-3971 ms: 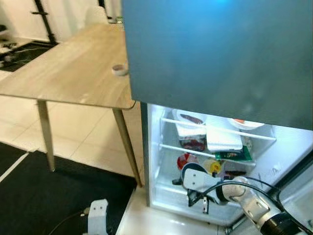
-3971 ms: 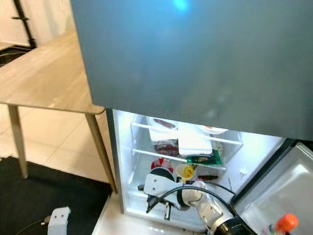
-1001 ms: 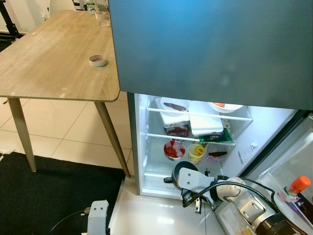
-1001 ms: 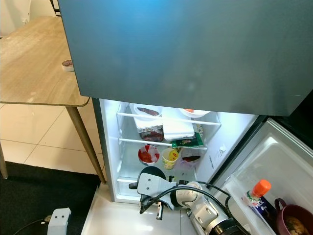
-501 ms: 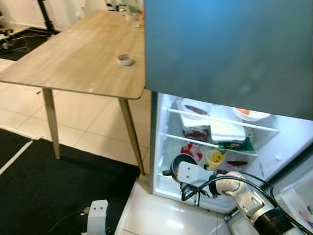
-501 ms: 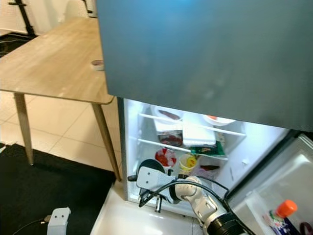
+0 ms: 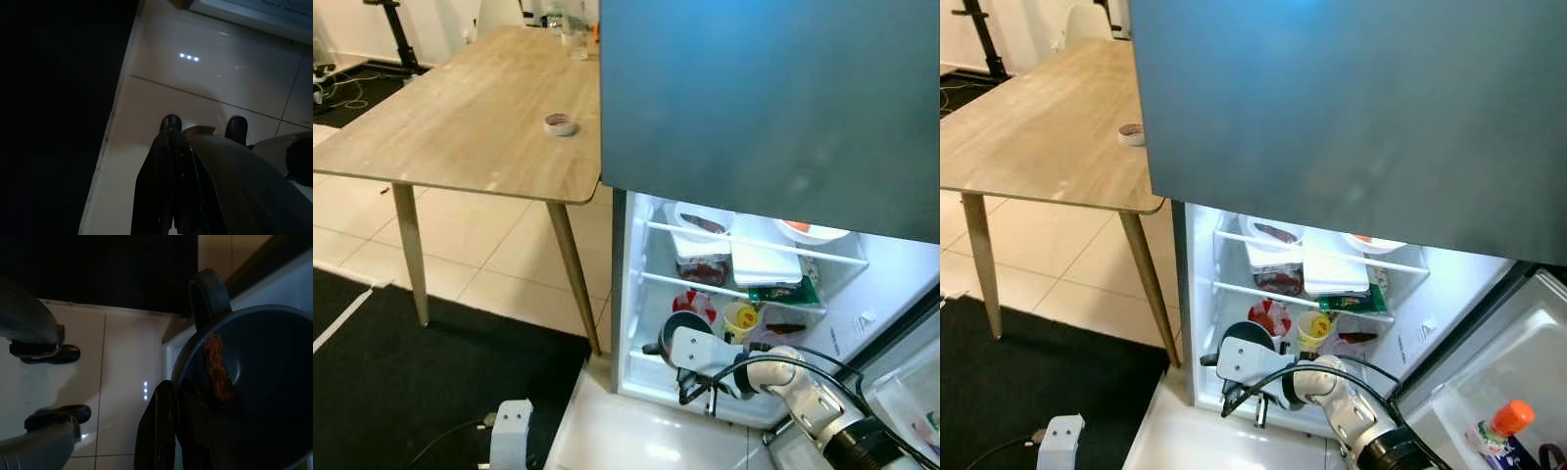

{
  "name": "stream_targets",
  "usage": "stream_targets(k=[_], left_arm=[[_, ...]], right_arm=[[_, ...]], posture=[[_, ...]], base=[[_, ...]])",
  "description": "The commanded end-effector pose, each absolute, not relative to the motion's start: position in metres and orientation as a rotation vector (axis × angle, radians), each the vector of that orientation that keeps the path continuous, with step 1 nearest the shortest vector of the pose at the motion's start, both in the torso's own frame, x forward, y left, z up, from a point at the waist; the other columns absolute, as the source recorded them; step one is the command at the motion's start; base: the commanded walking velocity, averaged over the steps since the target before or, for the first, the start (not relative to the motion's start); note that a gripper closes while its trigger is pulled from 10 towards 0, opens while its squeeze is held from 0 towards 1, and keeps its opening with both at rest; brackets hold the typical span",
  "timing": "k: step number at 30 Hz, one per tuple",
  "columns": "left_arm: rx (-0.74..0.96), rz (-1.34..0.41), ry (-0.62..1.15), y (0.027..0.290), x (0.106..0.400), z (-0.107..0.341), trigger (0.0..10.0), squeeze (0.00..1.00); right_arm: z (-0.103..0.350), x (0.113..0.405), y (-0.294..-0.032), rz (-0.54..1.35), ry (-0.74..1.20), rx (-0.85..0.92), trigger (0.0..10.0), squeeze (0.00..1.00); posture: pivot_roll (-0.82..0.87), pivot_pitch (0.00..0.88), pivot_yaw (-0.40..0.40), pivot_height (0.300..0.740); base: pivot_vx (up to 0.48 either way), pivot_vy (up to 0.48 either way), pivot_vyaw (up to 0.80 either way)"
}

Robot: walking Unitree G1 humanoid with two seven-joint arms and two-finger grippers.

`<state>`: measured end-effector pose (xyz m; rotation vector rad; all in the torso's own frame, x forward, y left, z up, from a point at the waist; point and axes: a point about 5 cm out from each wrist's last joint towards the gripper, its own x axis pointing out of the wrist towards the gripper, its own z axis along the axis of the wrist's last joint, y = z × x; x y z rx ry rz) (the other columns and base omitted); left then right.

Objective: Restocking fridge

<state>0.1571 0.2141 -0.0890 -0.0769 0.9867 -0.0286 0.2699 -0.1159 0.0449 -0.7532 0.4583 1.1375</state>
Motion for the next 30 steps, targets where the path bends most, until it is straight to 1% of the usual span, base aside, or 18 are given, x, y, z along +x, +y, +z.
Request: stream_targets(k=[1,15,18,19,21,25,30], left_arm=[[-0.069,-0.031,0.998,0.2154,0.1551,-0.0897,10.0,0.0],[-0.056,-0.051,0.987,0.2129,0.158,-0.0888,10.0,0.0],[-0.064,-0.055,0.99,0.212,0.1584,-0.0889,10.0,0.0],[-0.043,-0.076,0.999,0.2114,0.1584,-0.089,10.0,0.0],[-0.02,-0.088,1.0,0.2117,0.1596,-0.0885,10.0,0.0],[-0.033,-0.085,0.999,0.2109,0.1598,-0.0885,10.0,0.0],[-0.043,-0.077,0.992,0.2101,0.1615,-0.088,10.0,0.0]], right_arm=[[0.0434,0.2695,-0.1197,1.129,0.464,-0.756,10.0,0.0],[0.0425,0.2688,-0.1215,1.129,0.476,-0.752,10.0,0.0],[0.0424,0.2685,-0.122,1.128,0.478,-0.75,10.0,0.0],[0.0423,0.2683,-0.1222,1.128,0.479,-0.749,10.0,0.0],[0.0421,0.2677,-0.1228,1.13,0.481,-0.749,10.0,0.0],[0.0419,0.2673,-0.123,1.131,0.484,-0.747,10.0,0.0],[0.0405,0.2661,-0.1245,1.137,0.499,-0.75,10.0,0.0]], posture=[[-0.04,0.0,-0.046,0.74],[-0.04,0.0,-0.04,0.74],[-0.04,0.0,-0.039,0.74],[-0.04,0.0,-0.039,0.74],[-0.04,0.0,-0.039,0.74],[-0.04,0.0,-0.039,0.74],[-0.04,0.0,-0.039,0.74]], base=[[0.319,0.0,0.0],[0.323,0.0,0.0],[0.0,0.0,0.0],[0.0,0.0,0.0],[0.0,-0.48,0.0],[0.0,-0.48,0.0],[0.0,0.0,0.0]])
